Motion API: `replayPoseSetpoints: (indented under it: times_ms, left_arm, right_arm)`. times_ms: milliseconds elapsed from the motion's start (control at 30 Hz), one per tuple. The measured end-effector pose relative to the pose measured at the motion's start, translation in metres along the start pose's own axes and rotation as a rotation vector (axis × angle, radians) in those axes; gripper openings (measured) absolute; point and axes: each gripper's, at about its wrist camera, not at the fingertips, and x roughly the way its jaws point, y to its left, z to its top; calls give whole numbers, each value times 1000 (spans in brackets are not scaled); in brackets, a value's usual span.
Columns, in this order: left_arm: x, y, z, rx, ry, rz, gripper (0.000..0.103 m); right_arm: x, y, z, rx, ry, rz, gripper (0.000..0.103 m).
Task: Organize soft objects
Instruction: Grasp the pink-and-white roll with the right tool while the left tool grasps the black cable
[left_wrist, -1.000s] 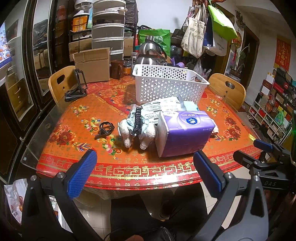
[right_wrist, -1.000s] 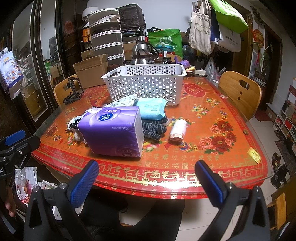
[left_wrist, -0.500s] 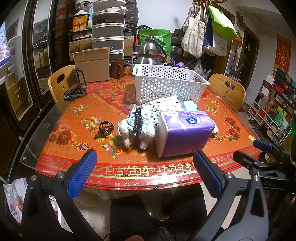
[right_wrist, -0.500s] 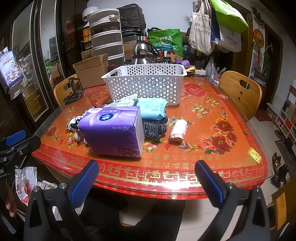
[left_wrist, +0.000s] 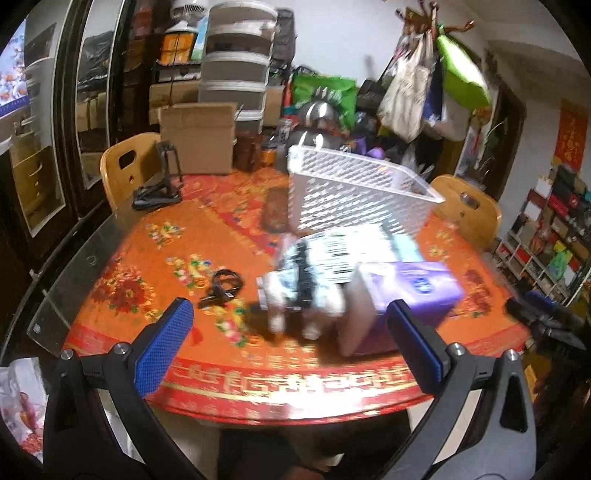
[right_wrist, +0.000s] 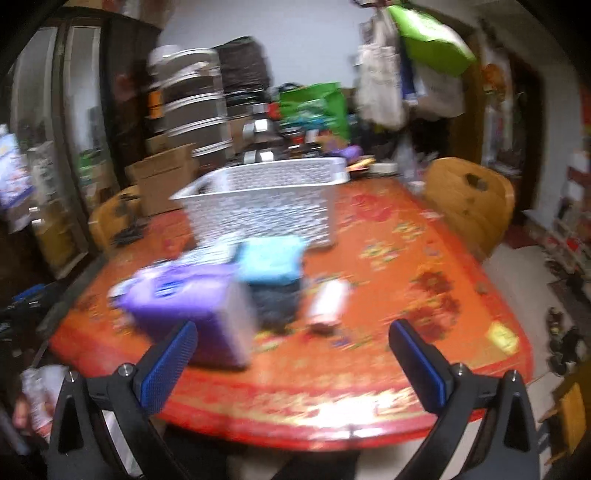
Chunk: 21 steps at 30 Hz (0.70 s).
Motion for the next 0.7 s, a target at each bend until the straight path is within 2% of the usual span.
replayPoseSetpoints:
  times_ms: [133, 233, 433, 500, 633, 700]
  left_arm:
    - [24, 23, 3, -9, 33, 48, 103]
    - [42, 50, 2, -46, 49, 59, 103]
    - [89, 94, -6, -60, 112, 103, 103]
    - [102, 103, -8, -62, 124, 93, 102]
    - [127, 113, -9, -51, 151, 66, 95]
    - [140, 114, -9, -46, 172, 51, 88]
  right_arm:
    - [32, -21, -3, 32, 85, -54, 103]
    - [51, -30, -7, 54, 130, -36, 103]
    - [86, -34, -10, 30, 155, -49, 101]
    - [99, -35, -10, 31, 176, -47, 90]
    - [118, -36, -14, 42, 200, -2, 83]
    - [124, -35, -15, 43, 209, 0, 74]
